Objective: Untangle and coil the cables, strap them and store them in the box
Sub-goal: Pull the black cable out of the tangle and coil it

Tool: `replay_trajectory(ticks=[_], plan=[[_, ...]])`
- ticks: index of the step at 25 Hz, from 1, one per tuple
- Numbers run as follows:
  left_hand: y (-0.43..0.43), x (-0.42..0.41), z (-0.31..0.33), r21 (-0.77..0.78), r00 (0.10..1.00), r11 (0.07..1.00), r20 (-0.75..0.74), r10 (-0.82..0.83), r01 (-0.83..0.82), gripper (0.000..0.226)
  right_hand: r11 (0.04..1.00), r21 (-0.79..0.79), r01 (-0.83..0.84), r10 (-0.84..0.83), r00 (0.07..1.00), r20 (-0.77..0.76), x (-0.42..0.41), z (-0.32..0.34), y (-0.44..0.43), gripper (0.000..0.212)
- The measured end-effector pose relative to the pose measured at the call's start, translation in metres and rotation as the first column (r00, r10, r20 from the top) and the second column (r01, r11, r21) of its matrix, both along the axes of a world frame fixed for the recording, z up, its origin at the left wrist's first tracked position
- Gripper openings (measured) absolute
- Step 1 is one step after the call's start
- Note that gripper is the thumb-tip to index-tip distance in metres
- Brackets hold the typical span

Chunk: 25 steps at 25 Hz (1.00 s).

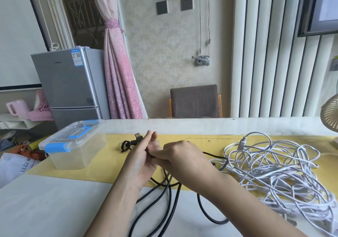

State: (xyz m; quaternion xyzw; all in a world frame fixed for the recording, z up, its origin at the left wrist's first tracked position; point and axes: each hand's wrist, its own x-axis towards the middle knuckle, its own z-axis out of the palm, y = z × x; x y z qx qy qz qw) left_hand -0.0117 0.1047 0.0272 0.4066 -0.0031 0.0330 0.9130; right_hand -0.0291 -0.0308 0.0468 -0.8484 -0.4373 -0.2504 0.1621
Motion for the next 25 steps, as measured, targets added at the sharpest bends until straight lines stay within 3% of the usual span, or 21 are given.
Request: replay_trajectory(ticks=[3, 4, 6, 8, 10, 15, 19, 22, 25], plan=[[0.021, 0.006, 0.0, -0.253, 0.998, 0.966, 0.048, -0.044, 0.055, 0.016, 0.998, -0.04, -0.055, 0.053, 0.997, -0.054, -0.002, -0.002, 0.002, 0.015], [0.031, 0.005, 0.0, -0.362, 0.979, 0.912, 0.126, -0.158, 0.194, 0.018, 0.995, -0.014, -0.102, 0.099, 0.985, -0.141, -0.003, -0.003, 0.003, 0.014], [0.046, -0.005, 0.004, -0.372, 0.904, 0.831, 0.275, -0.327, 0.414, 0.031, 0.982, 0.068, -0.177, 0.189, 0.904, -0.383, -0.003, -0.001, 0.0, 0.016], [0.056, -0.015, 0.009, -0.266, 0.847, 0.818, 0.324, -0.422, 0.51, 0.037, 0.975, 0.104, -0.199, 0.22, 0.758, -0.615, 0.004, 0.0, -0.011, 0.022], [0.052, -0.025, 0.015, -0.126, 0.759, 0.783, 0.382, -0.528, 0.609, 0.031, 0.977, 0.106, -0.186, 0.204, 0.666, -0.717, 0.014, -0.001, -0.023, 0.03], [0.053, -0.029, 0.015, 0.141, 0.643, 0.702, 0.307, -0.702, 0.698, 0.033, 0.978, 0.162, 0.135, 0.023, 0.695, -0.719, 0.039, 0.0, -0.051, 0.039], [0.055, -0.022, 0.009, 0.269, 0.569, 0.594, 0.172, -0.804, 0.758, 0.036, 0.874, 0.327, 0.359, 0.009, 0.661, -0.75, 0.048, 0.002, -0.062, 0.042], [0.05, -0.025, 0.007, 0.524, 0.742, 0.622, -0.029, -0.67, 0.582, 0.042, 0.782, 0.434, 0.447, 0.064, 0.635, -0.77, 0.047, 0.006, -0.06, 0.039], [0.034, -0.029, 0.008, 0.706, 0.843, 0.551, -0.123, -0.524, 0.445, 0.05, 0.715, 0.516, 0.472, 0.164, 0.605, -0.779, 0.042, 0.012, -0.053, 0.034]])
